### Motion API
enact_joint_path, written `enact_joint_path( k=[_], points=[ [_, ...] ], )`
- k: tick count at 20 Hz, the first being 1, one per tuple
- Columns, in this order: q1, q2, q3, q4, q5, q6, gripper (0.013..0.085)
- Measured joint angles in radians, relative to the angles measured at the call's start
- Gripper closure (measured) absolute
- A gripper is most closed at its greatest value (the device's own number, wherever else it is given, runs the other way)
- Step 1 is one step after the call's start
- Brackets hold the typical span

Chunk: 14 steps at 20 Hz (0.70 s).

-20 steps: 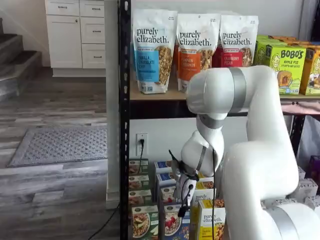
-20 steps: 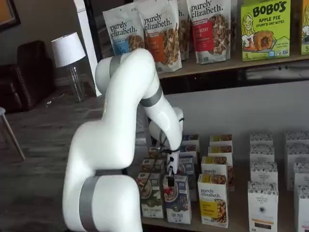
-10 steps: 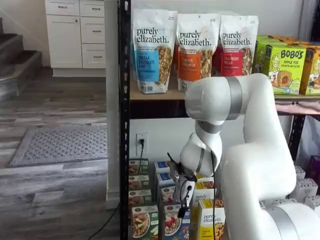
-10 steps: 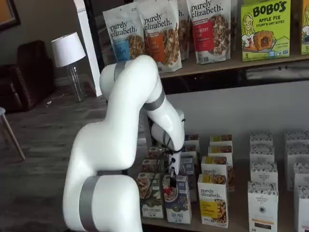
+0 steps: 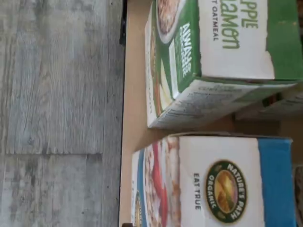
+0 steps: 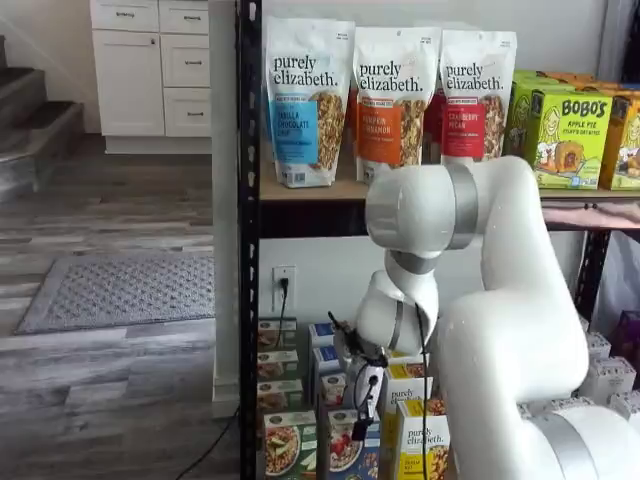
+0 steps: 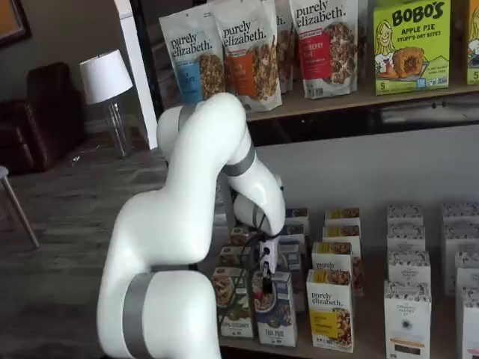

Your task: Pick up the blue and white box that is on the bottom shelf, the second box from the left

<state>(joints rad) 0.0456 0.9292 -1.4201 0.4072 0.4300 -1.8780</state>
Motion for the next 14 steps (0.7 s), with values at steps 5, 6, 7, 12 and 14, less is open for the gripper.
enact_joint_path(
  k=[5,6,7,12,14],
  points=[
    [0.010,0.017,-0.016,-0.031,0.001,0.037,0.0130],
    [0.011,0.020,-0.018,-0.036,0.000,0.042,0.0130],
    [0.013,0.023,-0.021,-0.044,-0.003,0.050,0.0130],
    [0.017,0.041,-0.031,-0.106,-0.024,0.108,0.0130],
    [0.018,0.050,-0.039,-0.122,-0.028,0.123,0.0130]
  ],
)
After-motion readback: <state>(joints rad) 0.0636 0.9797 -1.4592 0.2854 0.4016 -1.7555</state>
